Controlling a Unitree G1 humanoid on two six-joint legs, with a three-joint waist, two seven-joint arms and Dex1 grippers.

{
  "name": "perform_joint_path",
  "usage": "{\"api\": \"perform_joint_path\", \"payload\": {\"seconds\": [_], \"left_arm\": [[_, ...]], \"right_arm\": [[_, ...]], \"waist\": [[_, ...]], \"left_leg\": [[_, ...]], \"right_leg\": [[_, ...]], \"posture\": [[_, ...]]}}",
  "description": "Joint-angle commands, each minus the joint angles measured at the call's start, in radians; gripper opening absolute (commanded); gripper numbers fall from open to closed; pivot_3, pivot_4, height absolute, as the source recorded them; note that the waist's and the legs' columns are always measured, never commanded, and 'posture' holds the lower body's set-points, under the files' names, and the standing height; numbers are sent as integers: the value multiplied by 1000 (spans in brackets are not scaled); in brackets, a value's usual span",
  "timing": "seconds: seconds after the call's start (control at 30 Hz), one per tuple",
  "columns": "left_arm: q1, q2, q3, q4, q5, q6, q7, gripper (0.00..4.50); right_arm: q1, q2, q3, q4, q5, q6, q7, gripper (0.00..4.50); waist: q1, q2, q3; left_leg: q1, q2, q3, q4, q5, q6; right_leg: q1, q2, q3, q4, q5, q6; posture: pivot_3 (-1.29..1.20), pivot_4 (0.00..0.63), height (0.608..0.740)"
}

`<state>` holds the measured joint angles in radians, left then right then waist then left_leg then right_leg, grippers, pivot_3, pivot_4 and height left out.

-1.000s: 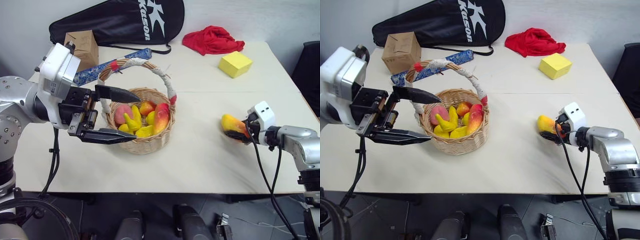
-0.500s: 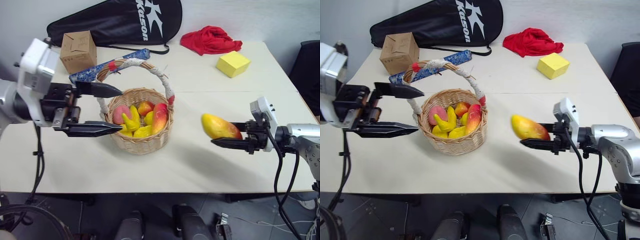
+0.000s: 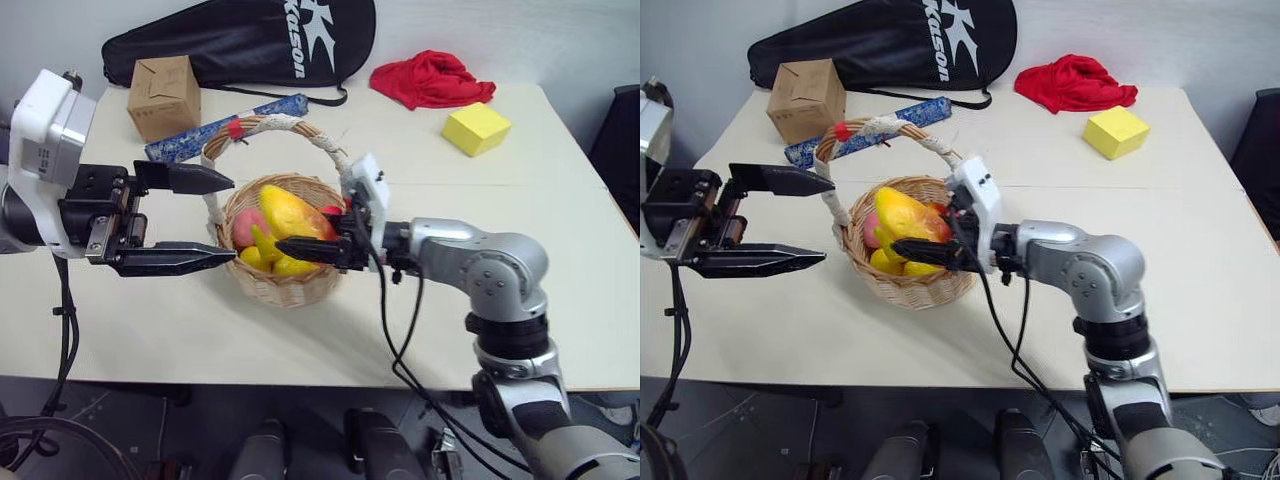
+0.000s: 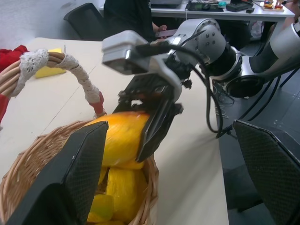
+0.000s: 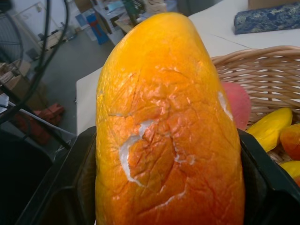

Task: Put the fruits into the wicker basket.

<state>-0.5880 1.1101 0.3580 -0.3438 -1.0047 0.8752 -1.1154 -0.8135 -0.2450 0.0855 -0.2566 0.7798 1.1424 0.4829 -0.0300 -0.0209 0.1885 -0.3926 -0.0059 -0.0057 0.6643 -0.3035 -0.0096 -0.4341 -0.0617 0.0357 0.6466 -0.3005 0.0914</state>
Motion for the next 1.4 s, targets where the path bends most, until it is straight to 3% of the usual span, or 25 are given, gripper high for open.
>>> {"api": "perform_joint_path", "payload": {"seconds": [0.03,0.17,0.33,0.47,0.67,0.83,1.03,1.13,1.4], "left_arm": [[1,14,38,-17,-14,-7,8,4500],[0,8,32,-10,-8,-20,8,4500],[-5,-3,14,0,4,-42,4,4500],[-15,-7,-1,15,12,-59,-5,4500],[-32,-16,-28,33,26,-84,-17,4500],[-58,-30,-57,52,54,-105,-19,4500],[-65,-30,-54,55,66,-108,-21,4500],[-61,-29,-46,49,68,-107,-18,4500],[-43,-30,-33,41,75,-113,-14,4500]], "right_arm": [[-32,35,14,6,-19,-16,-25,3285],[-31,34,-13,-22,0,-10,-19,4448],[27,-89,-142,-140,158,64,61,4448],[107,-277,-278,-192,230,75,122,4448],[127,-340,-218,-125,37,-87,67,4448],[92,-256,-9,-4,-209,-344,80,4448],[3,-149,40,193,-329,-495,90,4448],[-8,-119,24,233,-332,-520,102,3849],[44,-122,-12,143,-280,-507,182,1047]], "waist": [[-1,0,0],[-2,0,0],[2,0,0],[3,0,0],[-18,0,0],[-25,0,0],[-24,0,0],[-21,0,0],[-20,0,0]], "left_leg": [[0,0,0,0,0,0],[0,0,0,-1,-2,3],[0,0,0,-1,-1,3],[2,0,-3,0,-3,6],[6,1,1,-1,-3,6],[6,1,2,-1,-2,5],[3,1,2,-1,-1,4],[3,1,1,-1,-1,4],[2,1,0,-1,-2,4]], "right_leg": [[0,0,0,0,0,0],[-1,1,0,0,0,0],[-1,0,0,0,0,0],[5,0,-3,-4,0,0],[4,2,1,-1,0,-1],[4,3,1,0,-1,-1],[0,2,1,2,0,-1],[1,1,1,1,0,0],[1,1,0,2,0,0]], "posture": [[0,150,740],[0,150,740],[0,150,740],[0,150,740],[0,150,740],[0,150,740],[0,150,740],[0,150,740],[0,150,740]]}}
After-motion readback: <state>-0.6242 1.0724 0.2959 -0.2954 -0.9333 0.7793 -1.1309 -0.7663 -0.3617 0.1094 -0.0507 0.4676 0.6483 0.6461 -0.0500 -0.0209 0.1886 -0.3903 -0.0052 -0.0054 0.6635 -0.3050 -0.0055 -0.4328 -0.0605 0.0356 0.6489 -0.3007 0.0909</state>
